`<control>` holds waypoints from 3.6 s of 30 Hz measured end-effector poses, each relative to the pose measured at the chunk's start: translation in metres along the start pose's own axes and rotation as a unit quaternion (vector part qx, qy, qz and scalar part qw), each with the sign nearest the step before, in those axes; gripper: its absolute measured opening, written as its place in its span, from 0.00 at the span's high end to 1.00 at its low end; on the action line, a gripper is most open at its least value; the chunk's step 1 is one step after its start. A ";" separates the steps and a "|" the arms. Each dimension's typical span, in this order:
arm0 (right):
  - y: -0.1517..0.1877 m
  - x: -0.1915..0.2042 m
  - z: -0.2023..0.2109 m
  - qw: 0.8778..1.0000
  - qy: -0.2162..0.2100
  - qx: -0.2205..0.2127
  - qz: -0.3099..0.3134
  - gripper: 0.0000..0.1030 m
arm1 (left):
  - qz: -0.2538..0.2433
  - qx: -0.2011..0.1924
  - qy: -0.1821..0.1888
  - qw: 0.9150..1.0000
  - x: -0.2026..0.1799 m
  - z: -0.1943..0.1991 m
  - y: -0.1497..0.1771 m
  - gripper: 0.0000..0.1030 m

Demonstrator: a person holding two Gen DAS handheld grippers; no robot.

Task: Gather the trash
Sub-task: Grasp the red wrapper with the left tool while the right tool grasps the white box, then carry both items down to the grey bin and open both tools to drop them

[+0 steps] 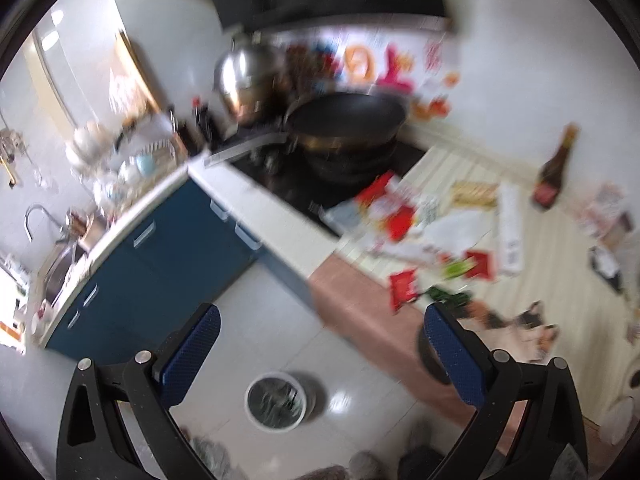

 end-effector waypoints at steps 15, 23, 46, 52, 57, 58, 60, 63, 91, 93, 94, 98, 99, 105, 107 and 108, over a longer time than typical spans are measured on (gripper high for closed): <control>-0.129 -0.011 -0.245 0.987 0.020 0.157 -0.016 0.19 | 0.032 0.270 0.134 0.953 -0.073 -0.219 -0.039 0.00; -0.168 0.000 -0.321 0.981 0.019 0.194 -0.008 0.19 | 0.015 0.313 0.142 0.939 -0.119 -0.272 -0.046 0.64; -0.180 0.056 -0.261 0.992 0.033 0.097 0.070 0.53 | 0.037 0.180 0.073 0.980 -0.027 -0.193 -0.049 0.91; -0.119 0.124 -0.218 0.989 -0.009 0.086 0.121 0.53 | 0.071 0.143 0.079 0.984 0.039 -0.167 -0.022 0.91; -0.052 0.200 -0.207 0.976 -0.040 0.102 0.188 0.53 | 0.109 0.129 0.067 0.983 0.104 -0.155 0.017 0.91; -0.036 0.215 -0.207 0.972 -0.045 0.108 0.202 0.53 | 0.123 0.130 0.064 0.982 0.120 -0.156 0.028 0.91; -0.008 0.242 -0.211 0.964 -0.054 0.118 0.230 0.53 | 0.142 0.133 0.059 0.979 0.141 -0.159 0.046 0.91; 0.039 0.281 -0.225 0.949 -0.066 0.138 0.274 0.53 | 0.182 0.145 0.049 0.971 0.183 -0.176 0.082 0.91; 0.440 0.309 -0.810 0.689 0.059 0.521 0.500 0.52 | 0.386 0.401 0.158 0.816 0.257 -0.697 0.405 0.84; 0.449 0.309 -0.820 0.677 0.072 0.533 0.503 0.51 | 0.382 0.408 0.147 0.816 0.260 -0.699 0.411 0.78; 0.451 0.314 -0.822 0.674 0.077 0.533 0.505 0.41 | 0.381 0.410 0.143 0.816 0.263 -0.698 0.414 0.58; 0.448 0.338 -0.815 0.687 0.072 0.524 0.499 0.22 | 0.400 0.388 0.130 0.820 0.283 -0.681 0.412 0.05; 0.442 0.340 -0.808 0.693 0.071 0.518 0.496 0.22 | 0.404 0.384 0.129 0.820 0.287 -0.680 0.412 0.05; 0.406 0.368 -0.769 0.727 0.081 0.454 0.509 0.08 | 0.431 0.357 0.101 0.823 0.317 -0.643 0.406 0.05; 0.399 0.378 -0.754 0.734 0.085 0.428 0.521 0.08 | 0.428 0.354 0.082 0.828 0.322 -0.628 0.404 0.05; 0.396 0.383 -0.747 0.737 0.087 0.413 0.527 0.07 | 0.427 0.351 0.074 0.830 0.324 -0.620 0.403 0.05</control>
Point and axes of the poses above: each gripper's, at about its wrist camera, not at the fingertips, and z roughly against the way its jaws point, x to its left, y to its underside, the point moved 6 cm from there along -z, roughly the way its jaws point, and after that the axes turned 15 degrees about x, right-handed, at the moved point
